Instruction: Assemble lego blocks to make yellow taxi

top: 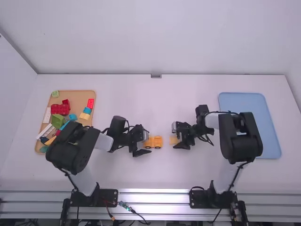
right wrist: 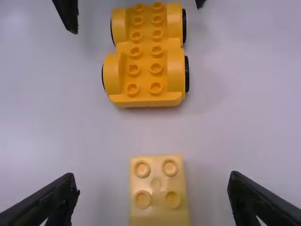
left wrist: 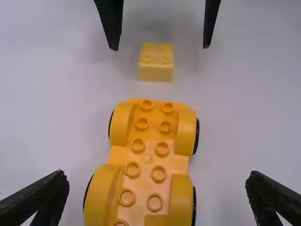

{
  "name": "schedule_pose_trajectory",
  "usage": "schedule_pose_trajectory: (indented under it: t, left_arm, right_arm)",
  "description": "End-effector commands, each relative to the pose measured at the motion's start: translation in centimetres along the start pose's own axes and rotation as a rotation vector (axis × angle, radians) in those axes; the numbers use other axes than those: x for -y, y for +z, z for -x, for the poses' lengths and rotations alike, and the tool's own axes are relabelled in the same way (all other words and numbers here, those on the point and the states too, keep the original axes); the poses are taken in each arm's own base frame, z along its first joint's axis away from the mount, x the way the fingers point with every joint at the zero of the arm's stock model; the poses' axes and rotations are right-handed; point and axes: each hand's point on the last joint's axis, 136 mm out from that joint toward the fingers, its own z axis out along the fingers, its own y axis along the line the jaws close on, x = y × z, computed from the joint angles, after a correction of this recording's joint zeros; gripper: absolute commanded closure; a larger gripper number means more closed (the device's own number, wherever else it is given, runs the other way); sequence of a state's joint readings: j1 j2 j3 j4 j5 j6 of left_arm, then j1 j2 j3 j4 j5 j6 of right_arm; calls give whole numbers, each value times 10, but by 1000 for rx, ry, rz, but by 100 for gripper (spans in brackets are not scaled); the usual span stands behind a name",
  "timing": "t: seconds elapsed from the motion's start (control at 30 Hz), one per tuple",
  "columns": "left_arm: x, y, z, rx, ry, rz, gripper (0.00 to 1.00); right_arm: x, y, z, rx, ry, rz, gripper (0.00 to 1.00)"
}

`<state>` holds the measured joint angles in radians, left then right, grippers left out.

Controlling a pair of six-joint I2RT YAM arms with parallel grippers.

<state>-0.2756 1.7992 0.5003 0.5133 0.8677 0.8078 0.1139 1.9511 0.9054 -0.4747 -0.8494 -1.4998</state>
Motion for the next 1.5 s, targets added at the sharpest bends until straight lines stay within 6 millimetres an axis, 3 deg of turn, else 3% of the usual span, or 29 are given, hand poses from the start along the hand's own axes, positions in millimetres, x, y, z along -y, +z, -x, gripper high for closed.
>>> schedule_pose_trajectory:
  t: [0.0,0.2,0.27,0.4,0.63,0.77,0.93,1.13,1.3,1.47]
  left_arm:
    - [-5,6,-1,7,3,-14,1]
    - [-10,13,-9,-5,-9,-26,1]
    - [-12,15,-10,-6,-12,-27,1]
    - [-12,15,-11,-7,-12,-29,1]
    - [-11,15,-11,-8,8,-31,0]
    - [-10,15,-12,-10,24,-33,1]
    - [-10,15,-13,-14,49,-34,7]
    - [-9,15,-13,-13,47,-37,9]
    - [-5,15,-15,-20,90,-52,19]
    - [-2,15,-14,-10,105,-68,20]
  right_arm:
    - [2,8,0,15,-39,27,20]
    - [-1,20,-9,-3,-35,50,36]
    - [-1,19,-12,-16,-27,51,46]
    - [-1,19,-12,-17,-27,51,55]
    - [2,19,-15,-41,14,40,59]
    - [3,19,-15,-40,15,37,67]
    - [3,19,-15,-41,13,37,75]
    - [6,18,-13,-40,38,31,79]
    - [11,12,-3,-41,82,40,80]
    - [13,14,14,-41,70,50,82]
